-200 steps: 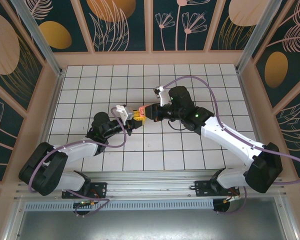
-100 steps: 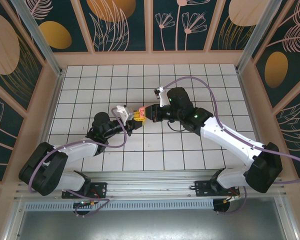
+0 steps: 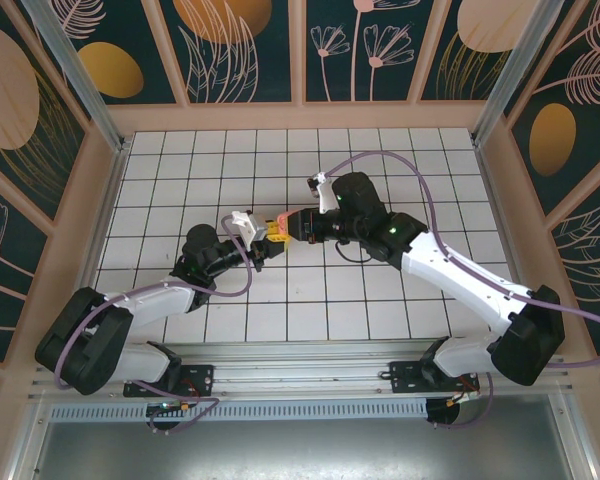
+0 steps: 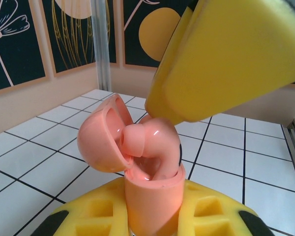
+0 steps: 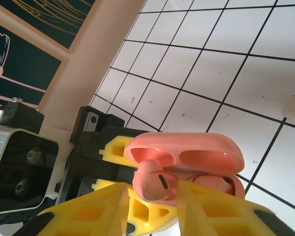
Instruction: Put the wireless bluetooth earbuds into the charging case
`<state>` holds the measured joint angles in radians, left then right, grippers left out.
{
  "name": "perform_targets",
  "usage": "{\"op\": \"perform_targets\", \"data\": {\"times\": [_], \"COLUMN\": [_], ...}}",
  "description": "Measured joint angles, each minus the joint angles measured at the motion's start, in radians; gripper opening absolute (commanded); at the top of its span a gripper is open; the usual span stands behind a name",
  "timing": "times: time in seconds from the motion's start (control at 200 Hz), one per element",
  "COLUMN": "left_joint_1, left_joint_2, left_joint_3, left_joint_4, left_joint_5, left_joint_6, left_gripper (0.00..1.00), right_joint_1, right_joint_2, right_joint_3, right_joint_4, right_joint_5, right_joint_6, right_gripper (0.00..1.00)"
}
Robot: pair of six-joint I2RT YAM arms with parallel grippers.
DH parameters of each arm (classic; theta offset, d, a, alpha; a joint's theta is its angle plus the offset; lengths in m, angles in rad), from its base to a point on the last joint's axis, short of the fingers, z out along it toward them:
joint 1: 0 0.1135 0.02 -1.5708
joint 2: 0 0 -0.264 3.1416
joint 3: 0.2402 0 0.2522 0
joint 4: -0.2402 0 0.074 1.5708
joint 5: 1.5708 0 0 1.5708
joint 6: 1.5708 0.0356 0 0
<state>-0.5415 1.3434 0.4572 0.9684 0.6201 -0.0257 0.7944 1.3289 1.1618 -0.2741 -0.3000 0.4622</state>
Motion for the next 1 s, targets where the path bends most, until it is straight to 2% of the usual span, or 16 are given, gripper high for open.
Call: {"op": "perform_targets", "data": {"times": [0.37, 1.001], "left_joint_1": [0.0, 0.001], "left_joint_2": [-0.001, -0.001], "left_joint_3": [0.0, 0.0], "left_joint_4": [0.0, -0.011], "left_joint_5": [0.0, -0.008], "left_joint_6": [0.008, 0.012], "left_gripper": [0.0, 0.0], "right_joint_1": [0.001, 0.025], "right_joint_2": [0.009, 0.076], "right_joint_3": [0.057, 0.105], "right_joint_4": [-0.049, -0.108], "right_joint_5": [0.023, 0.063], "right_joint_6": [-0.038, -0.064], "right_gripper": [0.42, 0.35]}}
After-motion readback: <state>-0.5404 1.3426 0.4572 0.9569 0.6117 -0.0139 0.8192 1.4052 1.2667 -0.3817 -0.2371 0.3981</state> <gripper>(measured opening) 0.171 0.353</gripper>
